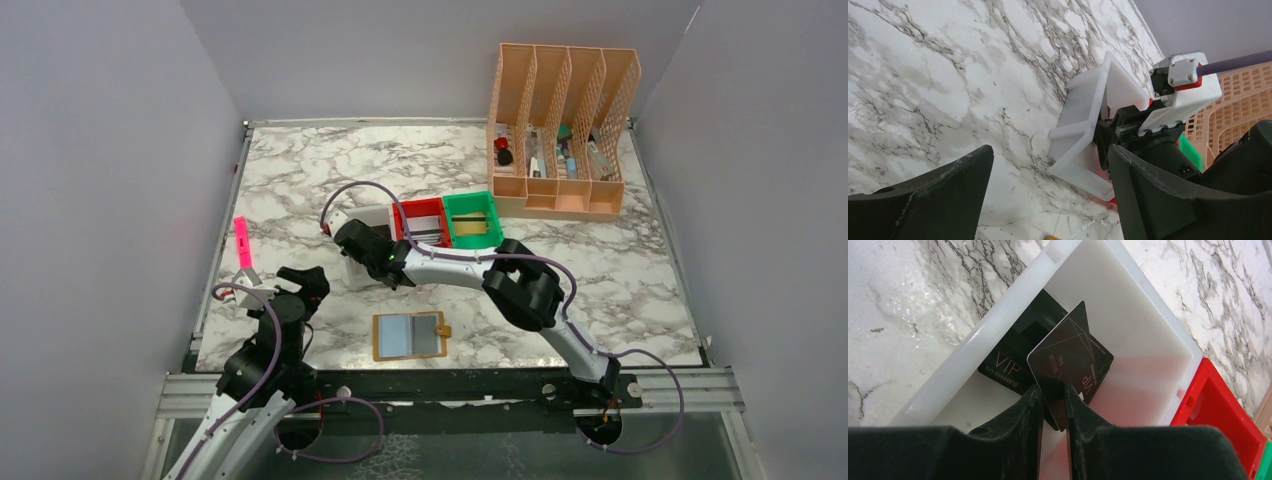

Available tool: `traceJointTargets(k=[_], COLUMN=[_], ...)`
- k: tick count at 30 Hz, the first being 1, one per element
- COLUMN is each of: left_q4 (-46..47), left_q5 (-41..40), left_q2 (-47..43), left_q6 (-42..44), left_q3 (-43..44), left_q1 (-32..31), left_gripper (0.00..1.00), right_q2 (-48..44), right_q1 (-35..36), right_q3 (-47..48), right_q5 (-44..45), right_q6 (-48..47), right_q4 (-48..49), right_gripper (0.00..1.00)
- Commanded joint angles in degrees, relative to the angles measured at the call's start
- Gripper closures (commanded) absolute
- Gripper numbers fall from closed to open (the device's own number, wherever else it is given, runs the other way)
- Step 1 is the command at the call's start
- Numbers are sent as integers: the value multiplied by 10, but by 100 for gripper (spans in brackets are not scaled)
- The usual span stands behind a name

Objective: Take the credit cards out of the card holder

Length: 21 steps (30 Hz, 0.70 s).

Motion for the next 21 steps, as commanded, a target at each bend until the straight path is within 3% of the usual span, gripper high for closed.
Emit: traceJointTargets(k=[1, 7, 15, 21], left_q4=[-7, -7, -8, -4], left_q5=[-19, -19, -21, -9], left_q2=[-9, -9, -10, -8], left_q6=[-1, -1, 1, -1], left_q3=[-2, -2, 1, 6], left_q1=[-5, -7, -16, -29], left_gripper=[13, 13, 13, 13], right_q2=[-29, -56, -128, -252], right_q1=[3, 3, 3, 3], right_q3=[-20, -43, -97, -220], right_q5=[-32, -39, -37, -33], right_q6=[-3, 6, 74, 182], right_q4=[21, 40, 47, 73], right_gripper=[71, 59, 54, 53])
